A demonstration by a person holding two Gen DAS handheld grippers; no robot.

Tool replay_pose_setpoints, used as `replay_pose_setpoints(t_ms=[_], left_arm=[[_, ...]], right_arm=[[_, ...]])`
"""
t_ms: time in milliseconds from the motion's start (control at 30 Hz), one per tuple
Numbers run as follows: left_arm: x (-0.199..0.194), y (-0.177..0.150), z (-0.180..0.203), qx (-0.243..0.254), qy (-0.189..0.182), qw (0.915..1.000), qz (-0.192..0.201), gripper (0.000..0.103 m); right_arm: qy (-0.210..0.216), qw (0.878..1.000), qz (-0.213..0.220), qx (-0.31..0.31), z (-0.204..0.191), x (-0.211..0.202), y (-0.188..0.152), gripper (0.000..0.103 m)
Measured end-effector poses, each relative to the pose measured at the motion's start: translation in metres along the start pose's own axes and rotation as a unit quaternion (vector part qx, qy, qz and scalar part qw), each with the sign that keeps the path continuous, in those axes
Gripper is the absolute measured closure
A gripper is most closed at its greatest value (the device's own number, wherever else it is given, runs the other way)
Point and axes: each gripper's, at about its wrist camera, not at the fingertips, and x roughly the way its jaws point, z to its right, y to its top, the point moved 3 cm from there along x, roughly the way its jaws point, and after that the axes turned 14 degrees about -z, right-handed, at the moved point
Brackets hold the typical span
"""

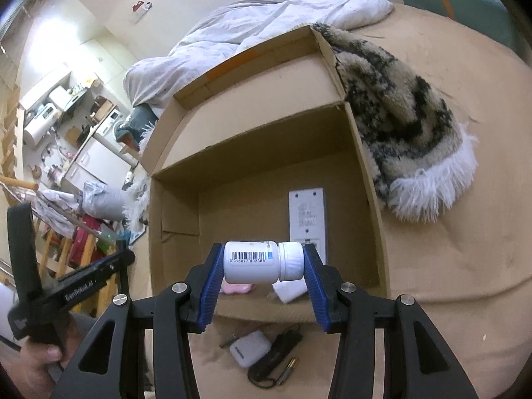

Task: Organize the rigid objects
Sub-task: 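Carry the bottle and black stick over into the box with both tools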

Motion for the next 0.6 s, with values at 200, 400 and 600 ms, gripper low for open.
replay_pose_setpoints(t_ms=[200, 400, 600], left_arm=[[0.019, 0.020, 0.017, 0.015, 0.002, 0.9999, 0.000, 0.086], [0.044, 0.026, 0.027, 0.032, -0.006, 0.9995, 0.000, 0.086], [0.069, 0.024, 0.028, 0.033, -0.016, 0.9990, -0.023, 0.086]], right_arm=[[-0.001, 1.000, -0.009, -0.005, 0.001, 0.017, 0.020, 0.054], [0.004, 1.000, -0.020, -0.002, 0.004, 0.037, 0.035, 0.054], [0.002, 0.999, -0.039, -0.019, -0.005, 0.054, 0.035, 0.054]])
